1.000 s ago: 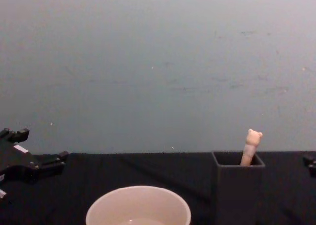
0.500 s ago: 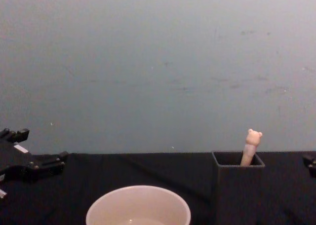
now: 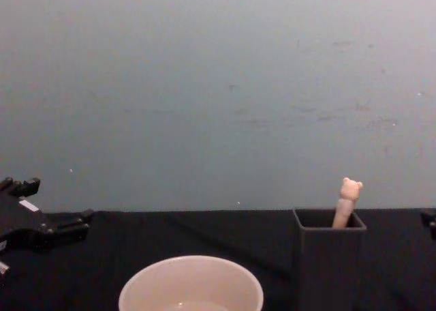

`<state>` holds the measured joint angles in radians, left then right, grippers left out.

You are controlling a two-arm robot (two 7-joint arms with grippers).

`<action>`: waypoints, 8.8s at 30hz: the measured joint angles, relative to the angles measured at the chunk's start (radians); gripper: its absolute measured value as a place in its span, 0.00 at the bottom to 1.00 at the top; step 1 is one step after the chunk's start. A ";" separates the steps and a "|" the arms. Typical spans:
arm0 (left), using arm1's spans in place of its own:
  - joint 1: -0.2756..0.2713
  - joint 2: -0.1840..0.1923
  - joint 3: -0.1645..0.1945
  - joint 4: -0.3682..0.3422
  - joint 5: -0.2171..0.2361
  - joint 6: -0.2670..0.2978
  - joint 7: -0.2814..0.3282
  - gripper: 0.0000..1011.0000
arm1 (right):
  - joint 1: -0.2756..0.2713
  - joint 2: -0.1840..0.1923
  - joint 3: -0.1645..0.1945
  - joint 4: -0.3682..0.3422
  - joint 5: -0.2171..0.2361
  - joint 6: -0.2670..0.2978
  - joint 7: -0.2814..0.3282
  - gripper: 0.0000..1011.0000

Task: Pick up the stirring spoon with one hand, stir inside the cup, then place it back in its original position.

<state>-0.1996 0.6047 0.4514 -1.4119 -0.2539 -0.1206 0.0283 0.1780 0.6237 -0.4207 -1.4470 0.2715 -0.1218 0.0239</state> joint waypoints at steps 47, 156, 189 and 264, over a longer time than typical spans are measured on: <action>0.000 0.000 0.000 0.000 0.000 0.000 0.000 0.99 | 0.039 -0.067 0.038 -0.075 0.261 0.177 0.446 0.99; 0.000 0.000 0.000 0.000 0.000 0.000 0.000 0.99 | 0.111 -0.122 0.047 -0.034 0.321 0.297 0.432 0.21; 0.000 0.000 0.000 0.000 0.000 0.000 0.000 0.99 | 0.173 -0.142 0.092 -0.140 0.550 0.310 0.393 0.21; 0.000 0.000 0.000 0.000 0.000 0.000 0.000 0.99 | 0.251 -0.359 -0.198 0.101 0.210 0.253 0.440 0.21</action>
<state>-0.1995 0.6047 0.4514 -1.4120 -0.2539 -0.1205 0.0283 0.4291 0.2648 -0.6192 -1.3465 0.4812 0.1312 0.4635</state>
